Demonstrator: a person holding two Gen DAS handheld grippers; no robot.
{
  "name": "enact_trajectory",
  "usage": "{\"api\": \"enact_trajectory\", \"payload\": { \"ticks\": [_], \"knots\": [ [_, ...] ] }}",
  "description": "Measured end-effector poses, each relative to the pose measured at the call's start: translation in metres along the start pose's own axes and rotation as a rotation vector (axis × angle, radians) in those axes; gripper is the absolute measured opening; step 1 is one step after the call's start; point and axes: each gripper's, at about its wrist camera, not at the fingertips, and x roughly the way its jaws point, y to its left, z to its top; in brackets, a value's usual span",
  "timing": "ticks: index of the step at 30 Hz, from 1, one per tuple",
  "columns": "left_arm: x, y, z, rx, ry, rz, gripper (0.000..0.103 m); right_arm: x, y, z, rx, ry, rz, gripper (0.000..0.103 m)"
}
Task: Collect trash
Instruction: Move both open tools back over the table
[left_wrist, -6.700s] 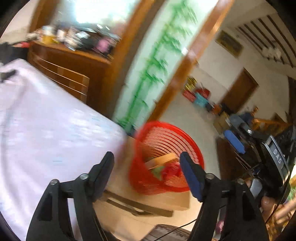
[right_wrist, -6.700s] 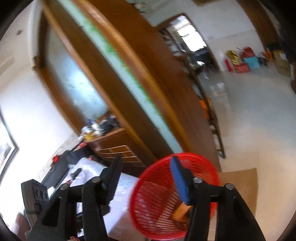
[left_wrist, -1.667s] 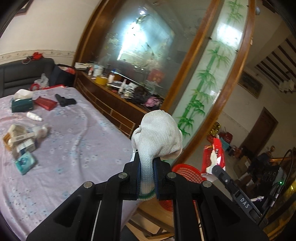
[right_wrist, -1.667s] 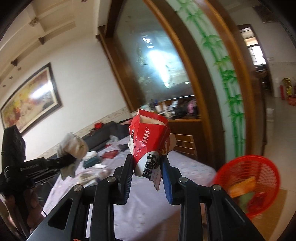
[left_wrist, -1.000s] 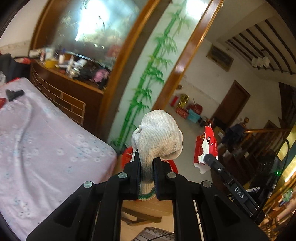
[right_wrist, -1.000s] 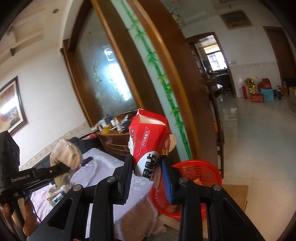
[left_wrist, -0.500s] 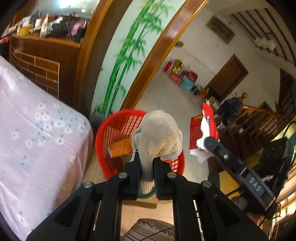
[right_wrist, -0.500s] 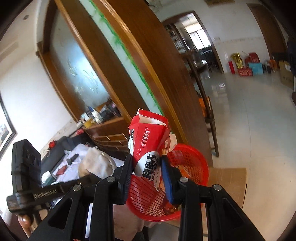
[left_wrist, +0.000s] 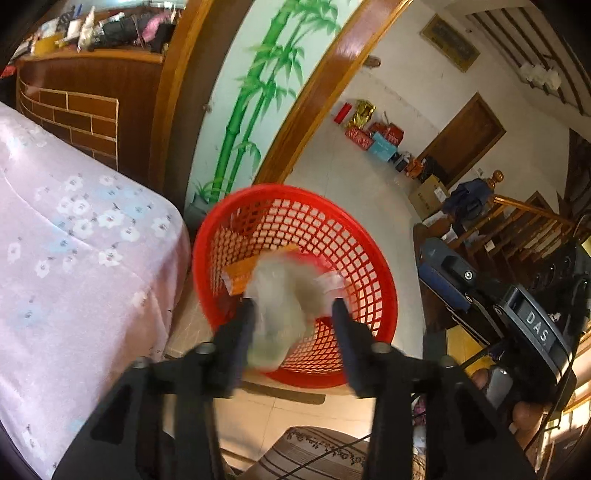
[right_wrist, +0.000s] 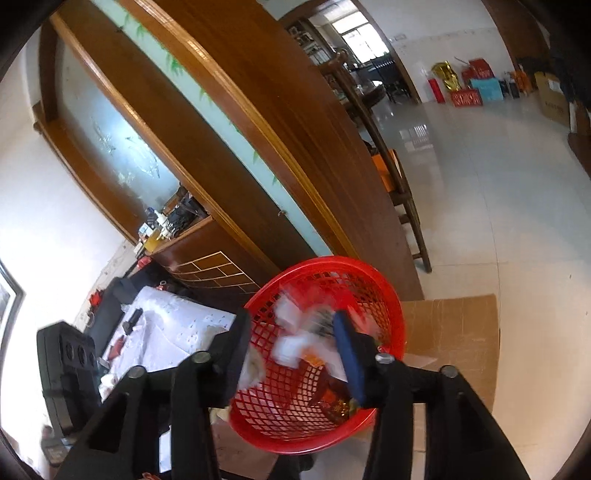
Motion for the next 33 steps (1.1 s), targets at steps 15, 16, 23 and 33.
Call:
{"api": "enact_trajectory", "payload": {
  "ticks": [15,16,23,33],
  "knots": [
    [-0.235,0.094,-0.063,-0.190,-0.423,0.368,0.081,-0.018,0.125,-0.033,-0.228,-0.036,0.304,0.081],
    [-0.255,0.106,-0.071,-0.222,-0.454,0.399,0.081,-0.016,0.138,-0.037,-0.249,-0.029,0.336,0.083],
    [-0.340,0.155,-0.108,-0.330,-0.590,0.590,0.081,0.010,0.226,-0.078,-0.347,0.066,0.544,0.085],
    [-0.364,0.245,-0.139,-0.417,-0.487,0.708,0.081,0.080,0.315,-0.126,-0.313,0.257,0.709,0.086]
  ]
}}
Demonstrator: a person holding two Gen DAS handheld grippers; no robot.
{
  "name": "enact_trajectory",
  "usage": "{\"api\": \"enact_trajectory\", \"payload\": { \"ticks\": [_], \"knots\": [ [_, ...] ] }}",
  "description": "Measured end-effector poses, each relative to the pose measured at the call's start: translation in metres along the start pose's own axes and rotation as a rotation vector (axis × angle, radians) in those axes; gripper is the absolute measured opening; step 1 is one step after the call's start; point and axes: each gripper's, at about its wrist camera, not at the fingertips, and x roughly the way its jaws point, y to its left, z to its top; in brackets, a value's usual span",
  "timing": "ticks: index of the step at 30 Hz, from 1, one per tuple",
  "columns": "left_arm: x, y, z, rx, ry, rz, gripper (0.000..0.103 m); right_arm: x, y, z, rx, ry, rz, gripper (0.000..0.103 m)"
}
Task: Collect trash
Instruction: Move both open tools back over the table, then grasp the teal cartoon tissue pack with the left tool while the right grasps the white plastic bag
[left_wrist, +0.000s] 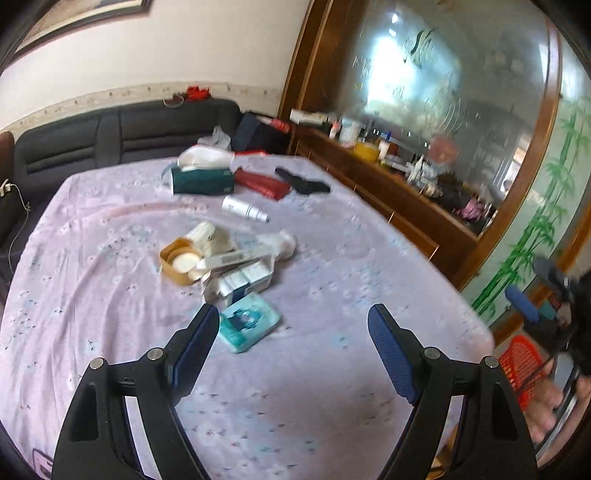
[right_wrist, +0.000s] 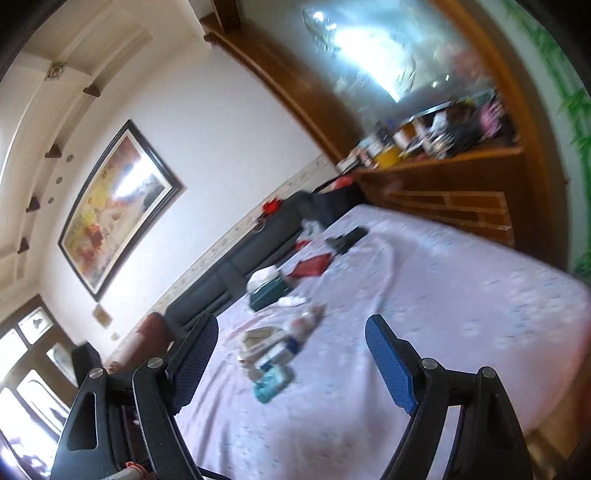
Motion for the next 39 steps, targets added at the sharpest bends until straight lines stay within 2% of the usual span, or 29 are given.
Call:
{"api": "enact_trajectory", "payload": {
  "ticks": [2,5,8,10,12,13,18,20,22,24,26,29,30,34,35,37,39],
  "knots": [
    [0.011,0.008,-0.001,0.001,0.027,0.011,0.081,0.024,0.001,0.001,0.015,0.032,0.018,0.086],
    [0.023,0.009,-0.006,0.015,0.056,-0.015,0.081,0.056,0.004,-0.001,0.024,0.078,0.028,0.086],
    [0.046,0.006,-0.009,0.066,0.127,-0.069,0.081,0.076,0.002,-0.002,0.046,0.103,0.037,0.086],
    [0.062,0.004,-0.011,0.096,0.156,-0.063,0.081,0.085,-0.003,-0.002,0.068,0.118,0.043,0.085],
    [0.079,0.003,-0.011,0.135,0.181,-0.044,0.081,0.093,-0.007,-0.001,0.077,0.126,0.046,0.085],
    [0.090,0.006,-0.010,0.141,0.195,-0.015,0.081,0.095,-0.008,-0.002,0.078,0.127,0.045,0.085],
    [0.137,0.018,-0.006,0.152,0.298,0.030,0.081,0.109,-0.016,-0.002,0.088,0.146,0.048,0.086],
    [0.154,0.027,-0.007,0.135,0.331,0.065,0.081,0.118,-0.017,0.001,0.086,0.158,0.045,0.086],
    [0.162,0.036,-0.009,0.096,0.369,0.062,0.081,0.129,-0.015,0.004,0.068,0.174,0.039,0.086],
    [0.157,0.036,-0.011,0.093,0.351,0.059,0.081,0.140,-0.015,0.006,0.064,0.188,0.038,0.086],
    [0.153,0.030,-0.016,0.098,0.383,0.041,0.081,0.155,-0.013,0.007,0.059,0.214,0.037,0.086],
    [0.144,0.019,-0.022,0.103,0.404,-0.047,0.081,0.178,-0.010,0.008,0.057,0.250,0.034,0.086],
    [0.142,0.017,-0.024,0.098,0.398,-0.052,0.081,0.185,-0.009,0.008,0.057,0.261,0.033,0.086],
    [0.149,0.022,-0.028,0.100,0.363,0.046,0.078,0.219,-0.006,0.011,0.066,0.299,0.016,0.085],
    [0.151,0.025,-0.029,0.090,0.361,0.056,0.072,0.234,-0.007,0.011,0.078,0.317,0.006,0.084],
    [0.149,0.028,-0.029,0.078,0.337,0.054,0.070,0.255,-0.009,0.012,0.088,0.345,-0.014,0.082],
    [0.148,0.032,-0.028,0.046,0.318,0.058,0.061,0.286,-0.009,0.013,0.081,0.380,-0.020,0.081]
  ]
}}
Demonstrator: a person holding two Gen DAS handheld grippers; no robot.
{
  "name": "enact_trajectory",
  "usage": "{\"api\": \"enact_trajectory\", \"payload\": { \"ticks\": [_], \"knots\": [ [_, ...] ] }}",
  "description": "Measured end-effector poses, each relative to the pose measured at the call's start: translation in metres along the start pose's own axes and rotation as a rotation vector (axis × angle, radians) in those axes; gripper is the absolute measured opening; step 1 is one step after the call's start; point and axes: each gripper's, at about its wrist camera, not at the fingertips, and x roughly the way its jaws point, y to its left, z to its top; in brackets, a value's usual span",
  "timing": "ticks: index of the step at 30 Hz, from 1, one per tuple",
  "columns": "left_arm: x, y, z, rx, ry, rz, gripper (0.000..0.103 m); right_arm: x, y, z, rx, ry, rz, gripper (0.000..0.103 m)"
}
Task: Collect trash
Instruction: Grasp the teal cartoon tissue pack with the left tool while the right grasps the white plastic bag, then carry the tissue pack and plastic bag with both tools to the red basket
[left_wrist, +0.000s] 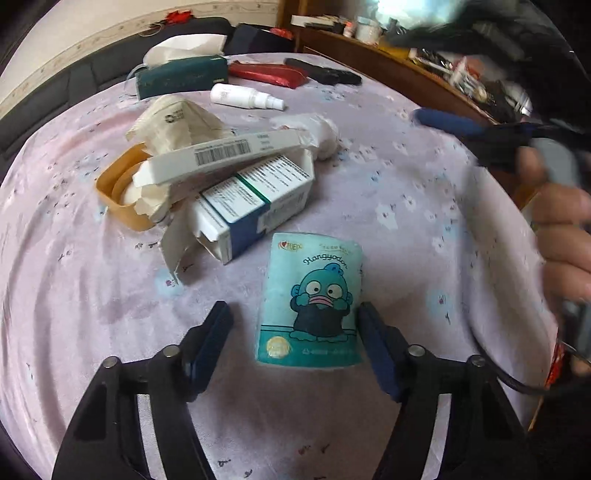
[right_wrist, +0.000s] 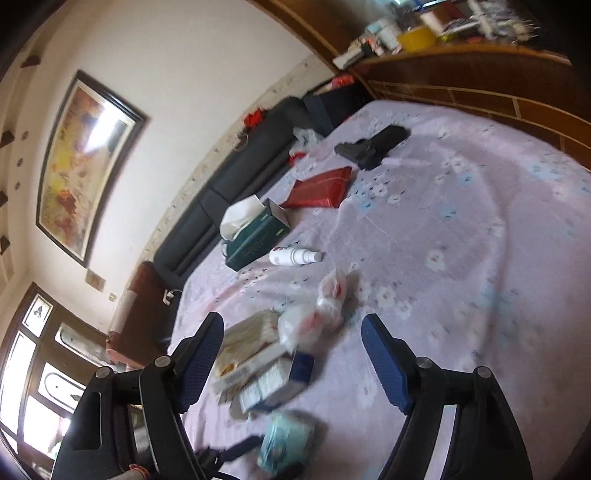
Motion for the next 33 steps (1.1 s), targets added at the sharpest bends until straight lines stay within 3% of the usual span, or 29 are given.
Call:
{"api": "enact_trajectory", "payload": {
  "ticks": [2,6,11,15,18,21,22,30,33],
  "knots": [
    [-0.003,0.005,-0.001,-0.030,-0.013,0.013,0.050,0.030,-0.002,0.009,0.006,0.050,0.001,0.077],
    [-0.004,0.012,-0.001,-0.073,-0.008,-0.005,0.042,0.075,-0.006,0.016,-0.022,0.112,-0.029,0.075],
    [-0.007,0.016,-0.001,-0.129,-0.013,-0.037,0.038,0.096,-0.024,0.010,-0.045,0.137,-0.060,0.066],
    [-0.005,0.013,0.000,-0.130,-0.007,-0.037,0.038,0.109,-0.030,0.004,-0.068,0.169,-0.025,0.057],
    [-0.004,0.013,0.000,-0.120,-0.006,-0.031,0.039,0.117,-0.026,0.001,-0.096,0.175,-0.020,0.044],
    [-0.002,0.013,0.001,-0.117,-0.005,-0.038,0.046,0.112,-0.022,-0.002,-0.118,0.165,-0.027,0.035],
    [-0.002,0.012,0.001,-0.118,-0.007,-0.045,0.047,0.109,-0.023,-0.002,-0.111,0.157,-0.013,0.027],
    [0.003,0.005,0.004,-0.089,-0.039,0.003,0.047,0.074,-0.026,0.009,-0.067,0.007,0.071,0.027],
    [0.003,0.004,0.004,-0.084,-0.046,0.017,0.042,0.061,-0.022,0.012,-0.070,-0.037,0.105,0.027]
  ]
}}
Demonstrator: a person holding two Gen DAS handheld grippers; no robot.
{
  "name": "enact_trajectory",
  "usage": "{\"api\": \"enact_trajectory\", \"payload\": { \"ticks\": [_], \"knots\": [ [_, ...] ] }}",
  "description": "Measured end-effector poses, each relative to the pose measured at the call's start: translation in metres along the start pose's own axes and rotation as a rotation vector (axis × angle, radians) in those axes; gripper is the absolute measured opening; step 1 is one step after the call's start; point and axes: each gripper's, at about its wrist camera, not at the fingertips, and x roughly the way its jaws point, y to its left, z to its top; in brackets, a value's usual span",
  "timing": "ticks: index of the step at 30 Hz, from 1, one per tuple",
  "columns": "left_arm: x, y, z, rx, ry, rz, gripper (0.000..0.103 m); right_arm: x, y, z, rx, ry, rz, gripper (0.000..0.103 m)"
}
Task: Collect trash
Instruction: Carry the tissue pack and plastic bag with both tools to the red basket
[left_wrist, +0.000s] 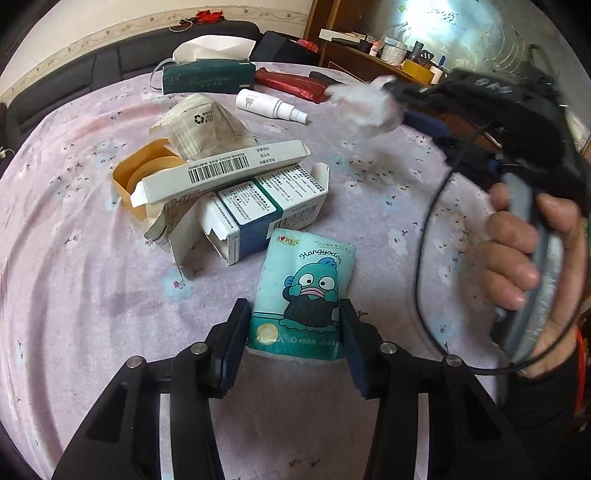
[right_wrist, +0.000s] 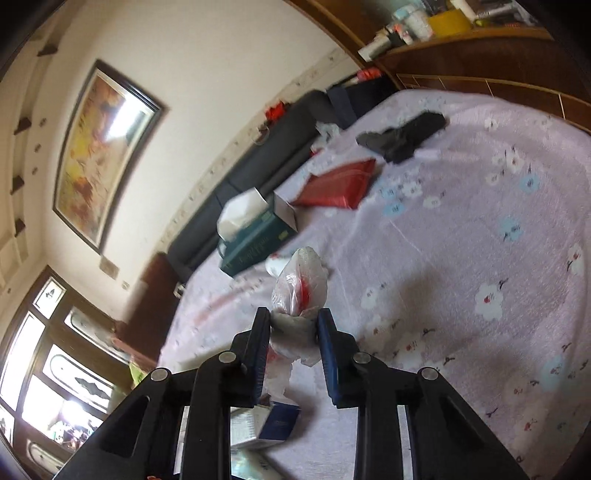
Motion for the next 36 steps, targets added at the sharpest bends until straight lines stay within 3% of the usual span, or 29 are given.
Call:
{"api": "enact_trajectory", "payload": {
  "ticks": [6,13,19,23,27,33,36],
  "knots": [
    [-0.005,0.001,0.000,-0.001,-0.008,-0.013,0.036,-0.060,0.017,-0.012,-0.011,-0.094,0.071,0.027],
    [-0.031,-0.015,-0.005,0.053,-0.105,-0.040,0.036,-0.165,0.042,-0.071,-0.041,-0.145,0.083,0.027],
    [-0.075,-0.028,-0.010,0.017,-0.169,-0.110,0.036,-0.254,0.060,-0.115,-0.070,-0.214,0.085,0.028],
    [-0.111,-0.044,-0.029,-0.011,-0.217,-0.173,0.036,-0.301,0.063,-0.138,-0.076,-0.282,0.040,0.028],
    [-0.140,-0.059,-0.053,-0.038,-0.259,-0.243,0.036,-0.323,0.062,-0.156,-0.070,-0.289,0.017,0.028],
    [-0.163,-0.083,-0.072,-0.011,-0.307,-0.199,0.036,-0.350,0.050,-0.172,-0.076,-0.284,-0.064,0.028],
    [-0.167,-0.095,-0.074,0.008,-0.300,-0.218,0.036,-0.367,0.042,-0.178,-0.069,-0.305,-0.107,0.028]
  ]
}}
